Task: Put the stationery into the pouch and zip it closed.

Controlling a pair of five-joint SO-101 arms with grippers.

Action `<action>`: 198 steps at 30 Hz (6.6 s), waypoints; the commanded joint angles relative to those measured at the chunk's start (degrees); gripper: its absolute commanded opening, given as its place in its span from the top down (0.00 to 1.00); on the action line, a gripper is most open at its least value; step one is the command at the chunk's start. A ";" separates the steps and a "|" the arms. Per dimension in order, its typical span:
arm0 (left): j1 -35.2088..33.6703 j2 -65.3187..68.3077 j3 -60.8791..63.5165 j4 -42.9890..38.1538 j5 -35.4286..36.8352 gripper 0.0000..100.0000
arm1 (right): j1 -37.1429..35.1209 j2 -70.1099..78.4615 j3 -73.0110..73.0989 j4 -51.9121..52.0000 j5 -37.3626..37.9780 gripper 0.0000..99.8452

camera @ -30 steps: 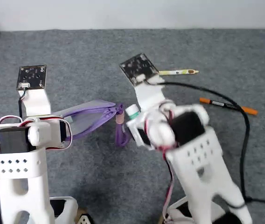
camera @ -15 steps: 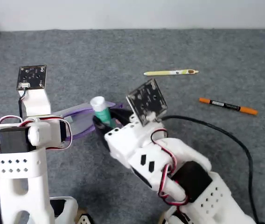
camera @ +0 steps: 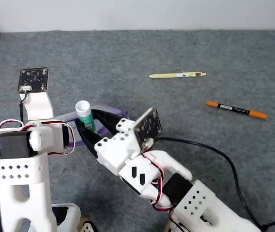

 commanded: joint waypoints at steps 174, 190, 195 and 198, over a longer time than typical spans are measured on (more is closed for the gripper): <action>0.00 0.09 1.71 -0.70 0.35 0.99 | 47.60 109.05 -136.09 96.75 16.09 0.79; 0.00 0.00 1.71 -0.70 0.26 0.99 | 38.99 109.49 -120.88 88.04 22.07 0.79; 0.00 0.00 1.71 -0.70 0.26 0.99 | 39.96 112.92 -120.88 83.91 23.74 0.79; 0.00 0.00 1.71 -0.70 0.26 0.99 | 40.40 113.71 -120.88 82.59 23.82 0.79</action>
